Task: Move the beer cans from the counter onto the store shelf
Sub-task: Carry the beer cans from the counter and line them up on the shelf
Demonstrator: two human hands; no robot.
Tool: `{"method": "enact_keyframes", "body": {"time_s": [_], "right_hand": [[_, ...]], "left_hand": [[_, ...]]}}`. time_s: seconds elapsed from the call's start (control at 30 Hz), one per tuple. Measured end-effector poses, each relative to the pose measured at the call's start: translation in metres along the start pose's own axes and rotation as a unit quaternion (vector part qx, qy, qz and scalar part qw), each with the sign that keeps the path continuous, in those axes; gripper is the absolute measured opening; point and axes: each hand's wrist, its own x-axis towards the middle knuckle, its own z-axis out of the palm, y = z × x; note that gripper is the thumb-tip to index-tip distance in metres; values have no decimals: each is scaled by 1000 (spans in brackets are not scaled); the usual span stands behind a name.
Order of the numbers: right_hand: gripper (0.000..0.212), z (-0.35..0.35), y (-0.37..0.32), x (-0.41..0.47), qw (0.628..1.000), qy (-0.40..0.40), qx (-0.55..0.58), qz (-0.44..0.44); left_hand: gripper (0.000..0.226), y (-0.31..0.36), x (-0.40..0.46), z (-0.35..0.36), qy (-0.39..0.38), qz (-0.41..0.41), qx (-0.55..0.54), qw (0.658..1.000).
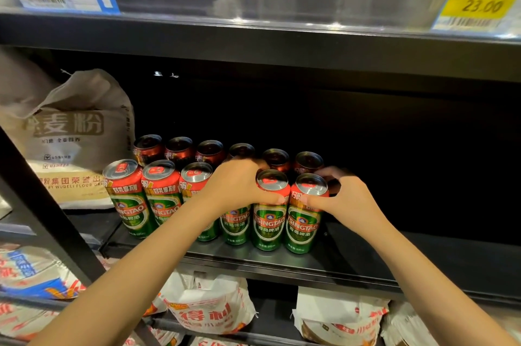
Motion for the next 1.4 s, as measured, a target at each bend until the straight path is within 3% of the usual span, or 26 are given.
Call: {"method": "enact_keyframes", "body": {"time_s": [0.17, 0.33, 0.4, 0.53, 0.63, 0.73, 0.87, 0.97, 1.07, 1.2, 1.4], "right_hand": [[55, 3, 0, 2, 1000, -10, 1, 12], [56, 8, 3, 0, 999, -11, 30, 37], [58, 7, 2, -4, 998, -13, 49, 44], [72, 3, -5, -18, 994, 17, 71, 83], [60, -6, -11, -43, 993, 70, 39, 87], [46, -17, -11, -93, 987, 114, -32, 107], [45, -32, -7, -192, 963, 175, -125, 164], [41, -39, -5, -286, 922, 222, -189, 257], [42, -43, -15, -397, 856, 307, -191, 370], [43, -25, -61, -549, 745, 389, -191, 507], [40, 35, -151, -755, 557, 494, -141, 653]], "left_hand": [[57, 5, -3, -4, 3, -8, 1, 1000], [49, 7, -5, -6, -43, -38, 13, 998], [56, 7, -8, -8, -52, -32, 31, 998], [68, 8, -14, -18, -22, -34, 65, 997], [61, 11, -22, -28, 13, -28, 102, 994], [55, 29, -31, -30, 38, 30, 75, 996], [47, 93, -44, -9, 29, 198, -14, 980], [51, 169, -77, 22, -54, 327, -77, 940], [53, 249, -137, 50, -153, 434, -159, 873], [52, 337, -242, 76, -268, 537, -215, 770], [53, 431, -429, 83, -409, 607, -241, 637]]}}
